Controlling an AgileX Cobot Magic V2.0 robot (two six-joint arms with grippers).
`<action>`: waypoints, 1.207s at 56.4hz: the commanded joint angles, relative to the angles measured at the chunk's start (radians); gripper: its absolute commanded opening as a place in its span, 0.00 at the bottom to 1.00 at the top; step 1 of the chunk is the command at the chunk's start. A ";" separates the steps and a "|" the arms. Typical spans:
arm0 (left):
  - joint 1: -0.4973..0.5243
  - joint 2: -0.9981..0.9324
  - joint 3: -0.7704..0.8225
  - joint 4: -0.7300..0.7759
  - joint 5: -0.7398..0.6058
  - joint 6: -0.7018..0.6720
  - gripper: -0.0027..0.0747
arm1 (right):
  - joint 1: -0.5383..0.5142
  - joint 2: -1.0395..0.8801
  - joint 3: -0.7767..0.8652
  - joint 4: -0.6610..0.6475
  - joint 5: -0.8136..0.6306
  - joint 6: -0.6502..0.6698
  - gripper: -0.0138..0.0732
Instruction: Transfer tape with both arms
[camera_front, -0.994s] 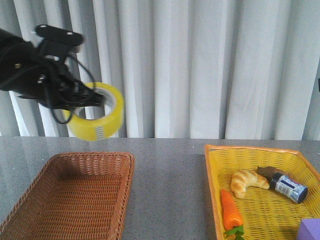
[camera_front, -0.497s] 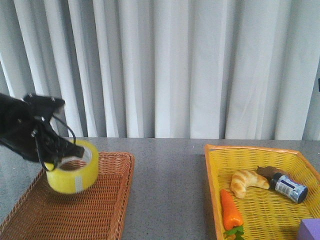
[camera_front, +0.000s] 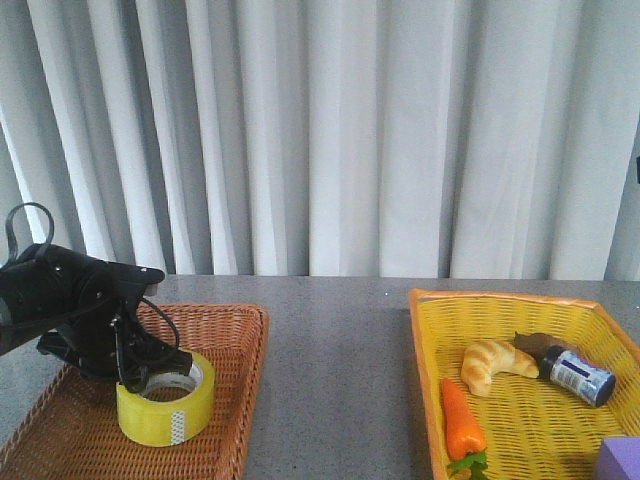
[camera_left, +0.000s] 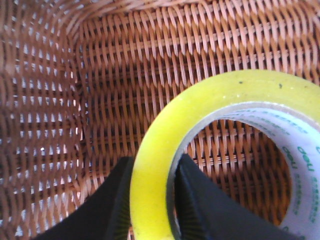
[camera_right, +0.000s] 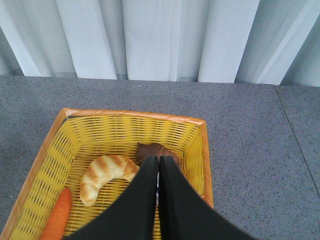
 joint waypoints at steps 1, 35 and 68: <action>0.001 -0.055 -0.029 0.000 -0.056 -0.018 0.16 | -0.006 -0.027 -0.024 -0.007 -0.070 0.000 0.15; 0.016 -0.055 -0.029 0.002 -0.007 -0.018 0.53 | -0.006 -0.027 -0.024 -0.007 -0.070 0.000 0.15; 0.020 -0.136 -0.304 -0.141 0.051 0.012 0.52 | -0.006 -0.027 -0.024 -0.007 -0.070 0.000 0.15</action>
